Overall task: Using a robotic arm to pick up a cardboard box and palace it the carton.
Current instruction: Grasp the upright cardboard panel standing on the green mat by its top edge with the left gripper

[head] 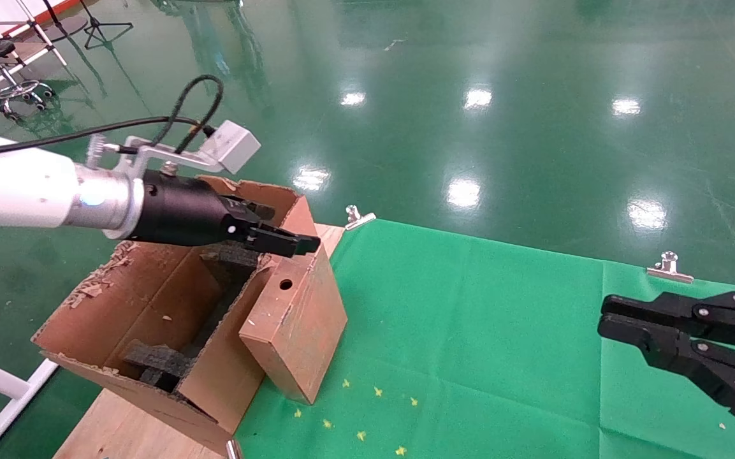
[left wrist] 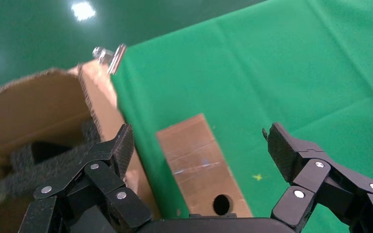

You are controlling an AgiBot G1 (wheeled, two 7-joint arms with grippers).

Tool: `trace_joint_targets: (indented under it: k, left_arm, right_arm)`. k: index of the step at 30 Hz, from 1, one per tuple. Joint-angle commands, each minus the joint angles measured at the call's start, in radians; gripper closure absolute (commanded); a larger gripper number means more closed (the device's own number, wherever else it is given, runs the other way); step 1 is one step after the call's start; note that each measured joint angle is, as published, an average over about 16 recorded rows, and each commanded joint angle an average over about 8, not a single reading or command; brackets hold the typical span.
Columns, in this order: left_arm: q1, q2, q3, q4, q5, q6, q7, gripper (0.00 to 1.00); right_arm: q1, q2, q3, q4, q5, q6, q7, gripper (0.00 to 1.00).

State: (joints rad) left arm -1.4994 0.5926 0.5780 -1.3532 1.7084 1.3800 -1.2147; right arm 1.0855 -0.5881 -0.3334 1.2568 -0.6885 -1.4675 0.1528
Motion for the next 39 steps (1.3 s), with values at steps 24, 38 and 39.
trace_joint_targets:
  k: [24,38,39]
  left_arm:
    - [0.021,0.104,0.095,-0.004,0.159,0.031,-0.217,0.0]
    - [0.016,0.105,0.098,-0.004,0.162,0.035,-0.215,1.0]
    - [0.016,0.104,0.098,-0.004,0.162,0.035,-0.215,1.0]
  right_arm:
    - [0.0,0.0,0.0,0.0,0.0,0.0,0.0,0.65]
    - [0.0,0.0,0.0,0.0,0.0,0.0,0.0,0.0]
    - [0.0,0.0,0.0,0.0,0.0,0.0,0.0,0.0]
